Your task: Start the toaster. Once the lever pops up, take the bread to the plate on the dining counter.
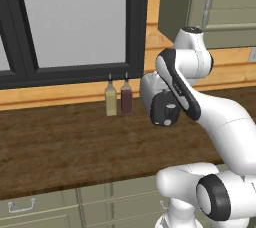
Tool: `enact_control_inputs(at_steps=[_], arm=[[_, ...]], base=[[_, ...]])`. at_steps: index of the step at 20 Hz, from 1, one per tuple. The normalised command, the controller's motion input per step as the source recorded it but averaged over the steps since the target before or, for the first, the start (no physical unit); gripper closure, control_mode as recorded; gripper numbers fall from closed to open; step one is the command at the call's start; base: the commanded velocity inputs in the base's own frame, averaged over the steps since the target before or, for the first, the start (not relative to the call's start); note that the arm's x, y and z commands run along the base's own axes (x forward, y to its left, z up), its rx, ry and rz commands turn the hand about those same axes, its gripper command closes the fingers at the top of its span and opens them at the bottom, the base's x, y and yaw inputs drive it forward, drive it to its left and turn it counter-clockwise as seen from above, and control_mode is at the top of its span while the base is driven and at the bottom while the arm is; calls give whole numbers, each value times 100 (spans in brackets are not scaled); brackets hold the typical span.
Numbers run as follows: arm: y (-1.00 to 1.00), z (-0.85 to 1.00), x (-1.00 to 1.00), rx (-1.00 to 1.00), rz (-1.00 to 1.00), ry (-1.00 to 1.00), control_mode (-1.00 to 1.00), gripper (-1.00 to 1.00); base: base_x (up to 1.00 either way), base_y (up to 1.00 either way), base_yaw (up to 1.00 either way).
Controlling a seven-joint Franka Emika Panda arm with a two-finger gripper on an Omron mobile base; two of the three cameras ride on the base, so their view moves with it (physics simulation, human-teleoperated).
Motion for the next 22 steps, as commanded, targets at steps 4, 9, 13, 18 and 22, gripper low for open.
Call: enact_control_inputs(at_steps=[4, 9, 13, 18, 22], arm=[[-4, -7, -1, 0, 0, -3, -100, -100], [-55, -31, 0, 3, 0, -10, -100, -100], [-51, -26, 4, 1, 0, -11, -100, -100], [-32, -21, 24, 0, 0, -10, -100, -100], [-4, -12, 32, 0, 0, -4, -100, -100]], base=[[0, 0, 0], [0, 0, 0], [0, 0, 0], [0, 0, 0], [0, 0, 0]])
